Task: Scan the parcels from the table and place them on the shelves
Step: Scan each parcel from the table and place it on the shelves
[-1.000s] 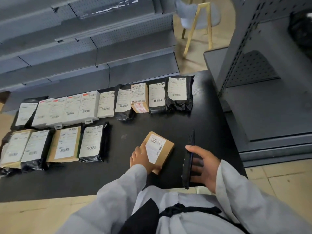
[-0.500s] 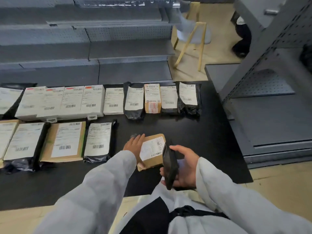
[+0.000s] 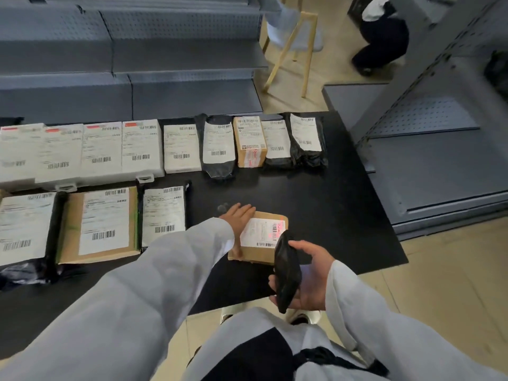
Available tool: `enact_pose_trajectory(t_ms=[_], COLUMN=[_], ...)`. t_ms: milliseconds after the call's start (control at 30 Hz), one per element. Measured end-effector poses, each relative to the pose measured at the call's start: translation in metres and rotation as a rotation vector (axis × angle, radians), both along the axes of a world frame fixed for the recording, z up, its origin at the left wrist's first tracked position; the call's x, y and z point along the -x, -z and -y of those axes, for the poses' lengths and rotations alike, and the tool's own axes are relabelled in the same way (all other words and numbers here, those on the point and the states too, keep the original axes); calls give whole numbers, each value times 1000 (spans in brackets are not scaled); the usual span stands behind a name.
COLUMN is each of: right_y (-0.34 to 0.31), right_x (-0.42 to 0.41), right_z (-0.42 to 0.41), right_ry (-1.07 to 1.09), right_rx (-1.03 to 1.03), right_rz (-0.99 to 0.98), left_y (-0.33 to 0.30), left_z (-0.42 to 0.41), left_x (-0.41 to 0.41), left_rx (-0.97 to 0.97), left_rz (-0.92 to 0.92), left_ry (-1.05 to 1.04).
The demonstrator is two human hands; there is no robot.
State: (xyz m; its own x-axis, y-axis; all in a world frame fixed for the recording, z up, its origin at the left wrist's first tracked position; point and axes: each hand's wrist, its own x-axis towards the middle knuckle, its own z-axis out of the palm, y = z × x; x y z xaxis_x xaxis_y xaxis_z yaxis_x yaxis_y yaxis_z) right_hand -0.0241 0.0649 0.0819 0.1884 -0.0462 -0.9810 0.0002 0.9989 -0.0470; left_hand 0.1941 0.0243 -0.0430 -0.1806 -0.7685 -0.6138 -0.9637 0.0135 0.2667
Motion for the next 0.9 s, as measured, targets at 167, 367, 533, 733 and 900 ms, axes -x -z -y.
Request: enact_pose_trajectory(t_ms=[167, 367, 533, 733, 900], right_y=[-5, -12, -11, -14, -14], right_x=[5, 1, -1, 3, 14], right_z=[-11, -23, -23, -22, -21], right_ry=[28, 1, -31, -27, 134], right_rx=[14, 14, 31, 100, 169], right_rz=[-27, 19, 20, -14, -22], left_y=[2, -1, 2, -1, -12], left_z=[-3, -1, -3, -11, -34], left_x=[2, 2, 3, 3, 15], left_rx=[37, 23, 22, 14, 8], left_rz=[6, 21, 21, -8, -14], left_ry=[-18, -15, -42, -105, -246])
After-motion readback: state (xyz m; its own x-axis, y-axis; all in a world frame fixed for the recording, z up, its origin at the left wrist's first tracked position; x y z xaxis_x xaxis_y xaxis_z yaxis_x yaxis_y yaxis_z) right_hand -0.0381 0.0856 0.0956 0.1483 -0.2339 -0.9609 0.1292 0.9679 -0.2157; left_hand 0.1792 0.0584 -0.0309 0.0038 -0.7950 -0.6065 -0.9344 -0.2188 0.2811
